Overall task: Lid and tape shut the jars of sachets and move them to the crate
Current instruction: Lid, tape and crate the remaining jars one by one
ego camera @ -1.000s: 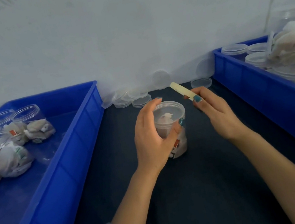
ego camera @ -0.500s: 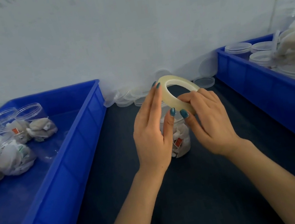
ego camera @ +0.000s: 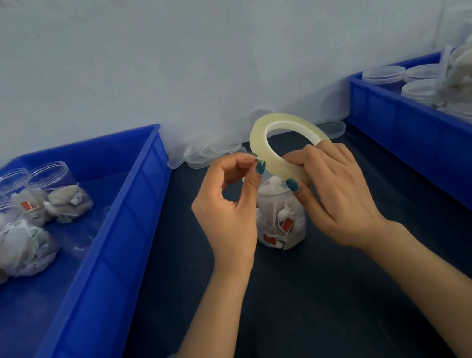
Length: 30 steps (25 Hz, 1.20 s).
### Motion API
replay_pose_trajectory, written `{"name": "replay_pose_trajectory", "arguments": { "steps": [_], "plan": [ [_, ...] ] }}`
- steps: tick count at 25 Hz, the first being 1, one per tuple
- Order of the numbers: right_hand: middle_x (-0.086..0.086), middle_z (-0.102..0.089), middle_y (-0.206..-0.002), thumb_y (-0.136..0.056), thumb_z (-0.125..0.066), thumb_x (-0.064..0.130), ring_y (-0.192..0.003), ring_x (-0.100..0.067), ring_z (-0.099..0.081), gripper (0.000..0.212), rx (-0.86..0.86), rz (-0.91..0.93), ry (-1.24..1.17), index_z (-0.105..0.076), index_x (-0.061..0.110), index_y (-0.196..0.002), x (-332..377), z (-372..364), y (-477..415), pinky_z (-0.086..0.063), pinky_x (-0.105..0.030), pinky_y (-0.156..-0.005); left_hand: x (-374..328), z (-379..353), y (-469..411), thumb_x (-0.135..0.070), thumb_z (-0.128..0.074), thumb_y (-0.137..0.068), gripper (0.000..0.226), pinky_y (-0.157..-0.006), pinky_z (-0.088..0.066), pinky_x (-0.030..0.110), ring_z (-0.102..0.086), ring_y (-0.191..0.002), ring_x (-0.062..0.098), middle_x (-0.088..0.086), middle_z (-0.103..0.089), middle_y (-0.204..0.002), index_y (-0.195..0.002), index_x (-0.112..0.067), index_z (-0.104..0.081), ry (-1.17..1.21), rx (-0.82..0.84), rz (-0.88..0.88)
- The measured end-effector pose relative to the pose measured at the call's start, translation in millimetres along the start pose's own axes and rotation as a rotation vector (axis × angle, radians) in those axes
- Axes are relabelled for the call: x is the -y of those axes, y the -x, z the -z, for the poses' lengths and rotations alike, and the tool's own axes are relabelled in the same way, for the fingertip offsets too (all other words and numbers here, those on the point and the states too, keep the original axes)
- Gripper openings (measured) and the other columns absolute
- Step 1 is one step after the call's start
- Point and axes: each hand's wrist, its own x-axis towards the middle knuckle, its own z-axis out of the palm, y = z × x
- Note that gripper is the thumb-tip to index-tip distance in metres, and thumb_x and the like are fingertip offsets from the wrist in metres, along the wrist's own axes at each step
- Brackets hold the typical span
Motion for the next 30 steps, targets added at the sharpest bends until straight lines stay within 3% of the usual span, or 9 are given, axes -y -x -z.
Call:
{"name": "replay_pose_trajectory", "arguments": {
  "steps": [4,7,11,15,20,24,27,30],
  "plan": [
    [-0.002,-0.058,-0.090,-0.098,-0.044,0.025,-0.082,-0.017,-0.047,0.027,0.009,0.036,0.077,-0.060,0.008,-0.110,-1.1,2.6,-2.3,-0.026,-0.027,-0.081,-4.4,3.0,-4.8,-0.017,-0.069,-0.092,0.020,-0.075,-0.050,0.016,-0.064,-0.086,0.008,-0.026,-0.063,-0.094,-0.103,-0.029,-0.057,0.017,0.073,0.035],
    [-0.005,-0.059,-0.090,-0.097,-0.047,0.021,-0.081,-0.020,-0.048,0.025,-0.006,-0.032,0.166,-0.061,0.005,-0.111,-4.6,3.6,-3.8,-0.025,-0.027,-0.079,-11.9,-2.0,1.2,-0.020,-0.066,-0.094,0.023,-0.068,-0.052,0.021,-0.062,-0.075,0.012,-0.021,-0.063,-0.094,-0.104,-0.035,-0.053,-0.063,0.182,-0.014],
    [-0.007,-0.060,-0.093,-0.097,-0.050,0.019,-0.083,-0.023,-0.050,0.025,-0.016,-0.101,0.217,-0.061,0.005,-0.113,-6.9,3.0,-3.4,-0.025,-0.027,-0.079,-11.5,-3.2,4.6,-0.021,-0.070,-0.091,0.022,-0.069,-0.050,0.018,-0.060,-0.073,0.011,-0.016,-0.061,-0.095,-0.110,-0.023,-0.059,-0.134,0.167,-0.053],
    [-0.007,-0.060,-0.091,-0.095,-0.047,0.021,-0.082,-0.025,-0.050,0.028,-0.021,-0.021,0.231,-0.062,0.005,-0.112,-5.5,4.6,-4.1,-0.030,-0.033,-0.078,-9.4,-0.6,3.2,-0.039,-0.076,-0.082,0.043,-0.071,-0.050,0.022,-0.059,-0.076,0.014,0.000,-0.061,-0.107,-0.114,-0.013,-0.062,-0.227,0.126,-0.100],
    [-0.006,-0.064,-0.090,-0.096,-0.049,0.023,-0.083,-0.025,-0.054,0.027,-0.048,0.102,0.273,-0.063,0.007,-0.112,-8.8,7.7,-4.2,-0.034,-0.036,-0.080,-4.4,2.8,2.6,-0.018,-0.074,-0.088,0.008,-0.064,-0.052,0.030,-0.059,-0.074,0.010,-0.008,-0.066,-0.086,-0.091,-0.011,-0.071,-0.266,0.034,-0.151],
    [-0.002,-0.069,-0.084,-0.101,-0.052,0.036,-0.082,-0.026,-0.063,0.030,-0.134,0.130,0.420,-0.070,0.012,-0.101,-30.0,14.6,2.1,-0.035,-0.040,-0.087,-7.1,1.1,3.9,-0.014,-0.076,-0.086,0.009,-0.065,-0.038,0.014,-0.047,-0.072,-0.002,-0.015,-0.058,-0.079,-0.081,-0.009,-0.070,-0.350,0.059,-0.238],
    [-0.003,-0.067,-0.078,-0.101,-0.050,0.048,-0.078,-0.027,-0.063,0.044,-0.181,0.088,0.493,-0.067,0.012,-0.082,-48.9,17.0,10.6,-0.032,-0.041,-0.087,-11.0,-2.7,14.0,-0.011,-0.078,-0.084,0.008,-0.065,-0.048,0.023,-0.057,-0.077,0.004,-0.010,-0.065,-0.081,-0.081,-0.014,-0.070,-0.362,0.163,-0.228],
    [-0.005,-0.064,-0.080,-0.099,-0.043,0.058,-0.080,-0.028,-0.060,0.054,-0.165,0.015,0.522,-0.063,0.011,-0.080,-64.2,17.1,19.7,-0.032,-0.042,-0.085,-13.6,1.8,22.8,-0.015,-0.076,-0.085,0.009,-0.062,-0.049,0.026,-0.060,-0.077,0.003,-0.019,-0.062,-0.082,-0.082,-0.018,-0.069,-0.355,0.241,-0.140]
  ]
}}
